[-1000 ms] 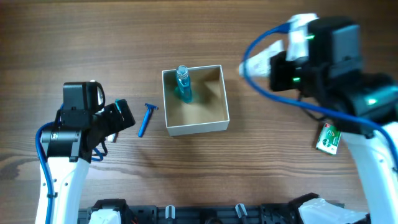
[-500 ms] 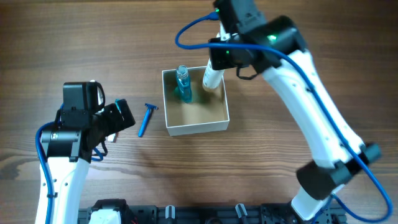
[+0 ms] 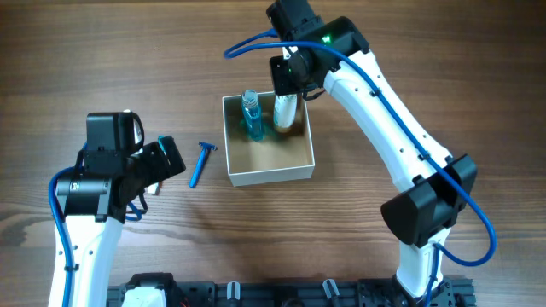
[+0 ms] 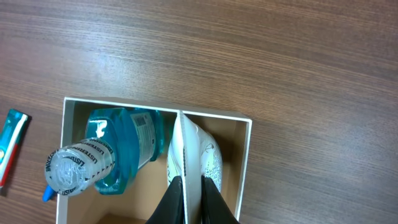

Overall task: Pack container
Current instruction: 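Place the Pantene tube upright in the box beside the bottle, then reach the right gripper to the green soap box and grasp it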

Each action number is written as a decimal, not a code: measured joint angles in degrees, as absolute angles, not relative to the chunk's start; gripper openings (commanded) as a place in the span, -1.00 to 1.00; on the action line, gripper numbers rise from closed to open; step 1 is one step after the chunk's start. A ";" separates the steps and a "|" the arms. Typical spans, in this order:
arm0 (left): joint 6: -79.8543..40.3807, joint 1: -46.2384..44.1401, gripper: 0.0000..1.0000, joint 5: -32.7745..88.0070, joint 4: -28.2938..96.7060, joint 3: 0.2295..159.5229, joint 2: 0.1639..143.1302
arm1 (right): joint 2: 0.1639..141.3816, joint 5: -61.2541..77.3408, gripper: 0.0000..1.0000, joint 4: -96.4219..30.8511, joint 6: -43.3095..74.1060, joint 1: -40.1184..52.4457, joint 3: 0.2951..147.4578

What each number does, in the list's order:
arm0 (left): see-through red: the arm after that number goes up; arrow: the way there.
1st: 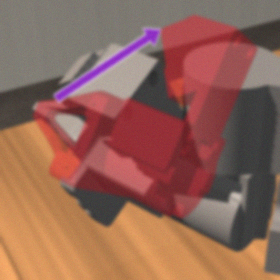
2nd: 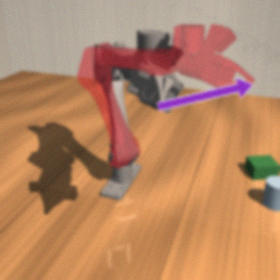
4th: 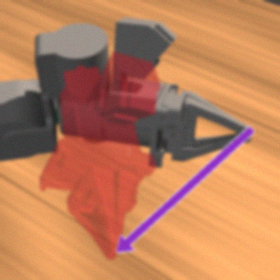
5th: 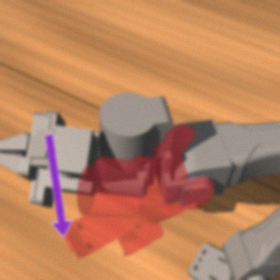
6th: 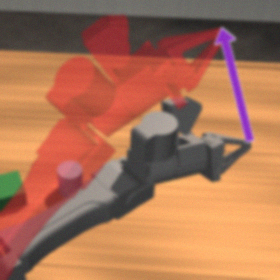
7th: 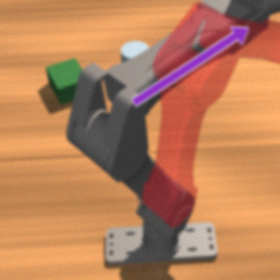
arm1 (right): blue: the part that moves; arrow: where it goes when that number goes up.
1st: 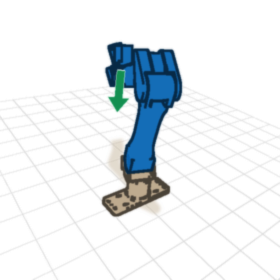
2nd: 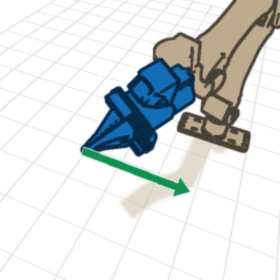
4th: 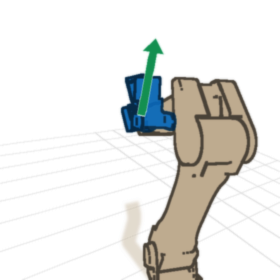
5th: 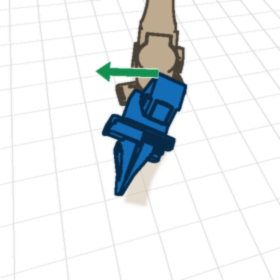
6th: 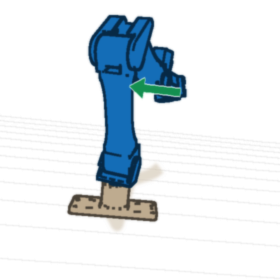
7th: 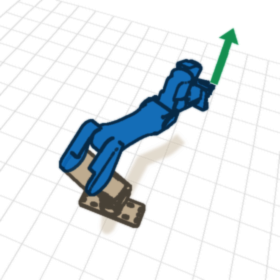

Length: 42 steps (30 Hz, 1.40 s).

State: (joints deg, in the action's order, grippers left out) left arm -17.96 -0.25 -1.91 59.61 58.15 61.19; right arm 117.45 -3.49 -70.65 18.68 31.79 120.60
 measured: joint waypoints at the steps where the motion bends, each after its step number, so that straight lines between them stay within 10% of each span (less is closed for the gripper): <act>1: -17.96 -0.25 0.99 -1.91 59.61 58.15 61.19 | 117.45 -3.49 -0.68 -70.65 18.68 31.79 120.60; 23: -17.96 -0.25 1.00 -1.91 59.61 58.15 61.19 | 112.53 -5.30 -0.30 -68.73 15.79 31.68 121.01; 25: -17.96 -0.25 1.00 -1.91 59.61 58.15 61.19 | 106.28 -8.51 -0.03 -68.90 18.06 30.81 121.01; 31: -17.96 -0.25 1.00 -1.91 59.64 58.15 61.19 | 90.91 -14.39 0.41 -81.30 31.29 14.76 122.83; 42: -17.96 -0.25 0.99 -1.91 59.59 58.15 61.19 | 85.58 -10.11 0.49 -91.09 32.08 -6.22 107.98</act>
State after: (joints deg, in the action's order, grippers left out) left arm -17.96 -0.25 -1.91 59.59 58.15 61.19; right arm 85.58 -10.11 -91.09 32.08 -6.22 107.98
